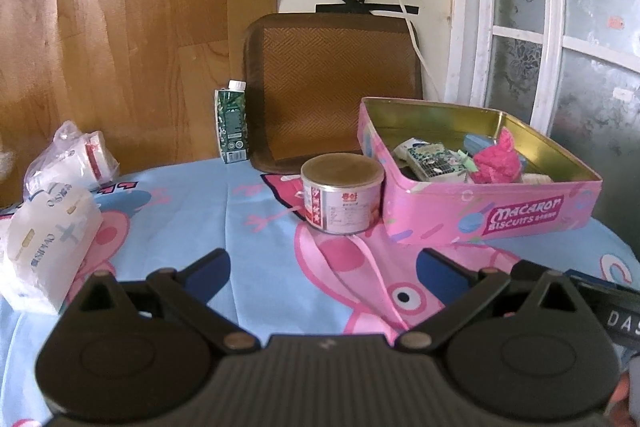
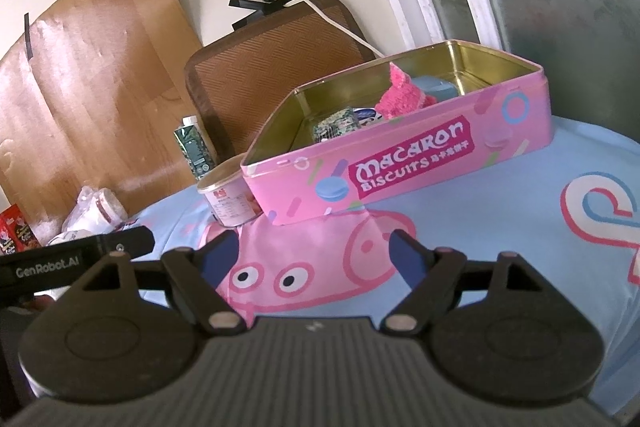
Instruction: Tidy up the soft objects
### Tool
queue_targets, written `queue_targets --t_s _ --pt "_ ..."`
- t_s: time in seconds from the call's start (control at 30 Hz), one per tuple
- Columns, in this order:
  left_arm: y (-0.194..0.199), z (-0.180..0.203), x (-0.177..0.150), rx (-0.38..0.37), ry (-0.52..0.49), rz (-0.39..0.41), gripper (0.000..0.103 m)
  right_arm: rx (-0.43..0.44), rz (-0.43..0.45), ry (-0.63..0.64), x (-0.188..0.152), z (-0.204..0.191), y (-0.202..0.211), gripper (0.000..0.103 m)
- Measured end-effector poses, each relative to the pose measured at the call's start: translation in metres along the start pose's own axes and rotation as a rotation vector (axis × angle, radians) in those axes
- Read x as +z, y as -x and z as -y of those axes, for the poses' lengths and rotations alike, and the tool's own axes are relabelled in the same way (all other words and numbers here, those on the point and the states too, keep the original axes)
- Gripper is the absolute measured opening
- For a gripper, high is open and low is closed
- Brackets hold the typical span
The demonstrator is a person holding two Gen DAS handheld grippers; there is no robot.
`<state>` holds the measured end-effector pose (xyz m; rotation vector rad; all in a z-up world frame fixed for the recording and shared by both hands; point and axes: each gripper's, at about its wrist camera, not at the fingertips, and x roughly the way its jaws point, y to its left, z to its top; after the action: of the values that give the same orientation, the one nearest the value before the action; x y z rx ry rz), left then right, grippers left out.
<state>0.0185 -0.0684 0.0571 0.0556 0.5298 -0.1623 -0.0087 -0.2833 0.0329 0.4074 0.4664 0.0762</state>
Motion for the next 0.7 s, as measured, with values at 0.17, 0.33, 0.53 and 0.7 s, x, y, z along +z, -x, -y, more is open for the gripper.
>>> queue_targets --t_s 0.17,0.33,0.53,0.7 --pt "-0.0004 0.0002 -0.0005 0.004 -0.012 -0.002 0.103 -0.006 -0.001 -0.007 -0.0006 0.0010 0.0001 0.084" --pt "-0.0007 0.0015 0.0002 0.025 -0.032 0.004 0.103 -0.009 0.002 -0.010 -0.0010 0.0019 0.0000 0.085" --pt "-0.0009 0.0022 0.0003 0.030 -0.036 0.000 0.103 -0.011 0.001 -0.014 -0.0010 0.0029 -0.0001 0.085" --pt "-0.0020 0.0054 -0.0001 0.063 -0.062 -0.003 0.103 -0.012 0.000 -0.015 -0.0008 0.0033 -0.0005 0.085"
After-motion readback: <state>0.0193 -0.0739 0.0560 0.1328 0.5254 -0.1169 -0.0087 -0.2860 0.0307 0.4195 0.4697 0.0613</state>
